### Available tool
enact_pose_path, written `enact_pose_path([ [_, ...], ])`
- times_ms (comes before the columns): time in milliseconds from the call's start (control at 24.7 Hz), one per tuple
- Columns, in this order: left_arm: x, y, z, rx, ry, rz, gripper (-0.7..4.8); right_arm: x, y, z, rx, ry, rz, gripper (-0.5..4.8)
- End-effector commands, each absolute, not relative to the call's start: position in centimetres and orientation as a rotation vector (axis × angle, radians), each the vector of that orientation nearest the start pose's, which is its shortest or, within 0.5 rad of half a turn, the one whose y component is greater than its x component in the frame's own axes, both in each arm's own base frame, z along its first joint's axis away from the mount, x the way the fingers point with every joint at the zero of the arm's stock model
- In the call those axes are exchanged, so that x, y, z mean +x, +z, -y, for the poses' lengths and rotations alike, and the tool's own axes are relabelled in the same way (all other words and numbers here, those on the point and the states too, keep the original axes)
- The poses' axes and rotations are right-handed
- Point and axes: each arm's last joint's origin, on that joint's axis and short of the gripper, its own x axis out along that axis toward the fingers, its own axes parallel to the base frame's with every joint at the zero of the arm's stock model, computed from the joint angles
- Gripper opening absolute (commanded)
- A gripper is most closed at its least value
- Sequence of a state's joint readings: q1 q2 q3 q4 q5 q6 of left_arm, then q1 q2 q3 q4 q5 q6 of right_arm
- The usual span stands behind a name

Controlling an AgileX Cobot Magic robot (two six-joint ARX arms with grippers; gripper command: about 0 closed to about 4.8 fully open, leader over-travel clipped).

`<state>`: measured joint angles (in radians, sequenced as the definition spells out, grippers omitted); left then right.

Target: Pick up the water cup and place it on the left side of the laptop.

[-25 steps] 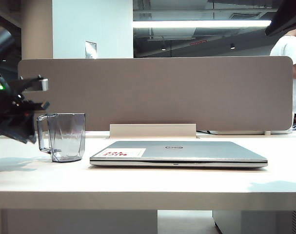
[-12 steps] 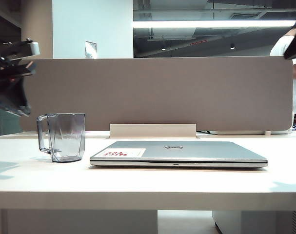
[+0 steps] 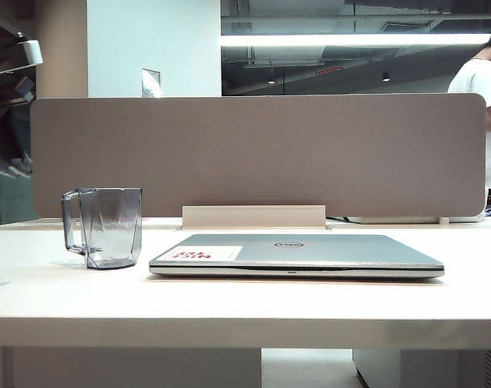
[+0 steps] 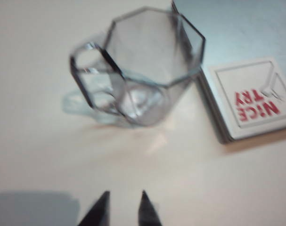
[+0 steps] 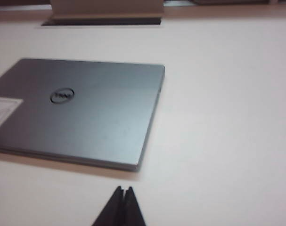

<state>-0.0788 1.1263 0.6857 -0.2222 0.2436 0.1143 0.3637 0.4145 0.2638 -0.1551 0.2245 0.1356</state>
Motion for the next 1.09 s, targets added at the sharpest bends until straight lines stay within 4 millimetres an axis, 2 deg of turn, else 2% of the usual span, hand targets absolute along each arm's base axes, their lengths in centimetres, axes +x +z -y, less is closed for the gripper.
enact_pose_path([
  [41,21.9,22.3,2.6,-0.006,-0.386,-0.671,0.74,11.4,19.3,-3.6,0.054,0.109,-0.310,-0.06],
  [243,19.7,19.9,2.5,-0.027,-0.384,-0.723,0.74,11.0,17.8,-3.5,0.058,0.107,-0.325,-0.06],
  [365,19.3,19.4,2.5,-0.042,-0.382,-0.731,0.74,10.9,17.3,-3.5,0.054,0.106,-0.337,-0.06],
  [648,19.3,19.7,3.0,-0.103,-0.557,-0.689,0.74,10.9,17.0,-3.5,0.051,0.116,-0.353,-0.05],
  [1094,19.6,20.2,3.1,-0.093,-0.573,-0.623,0.75,10.9,17.0,-3.5,0.051,0.116,-0.354,-0.05],
])
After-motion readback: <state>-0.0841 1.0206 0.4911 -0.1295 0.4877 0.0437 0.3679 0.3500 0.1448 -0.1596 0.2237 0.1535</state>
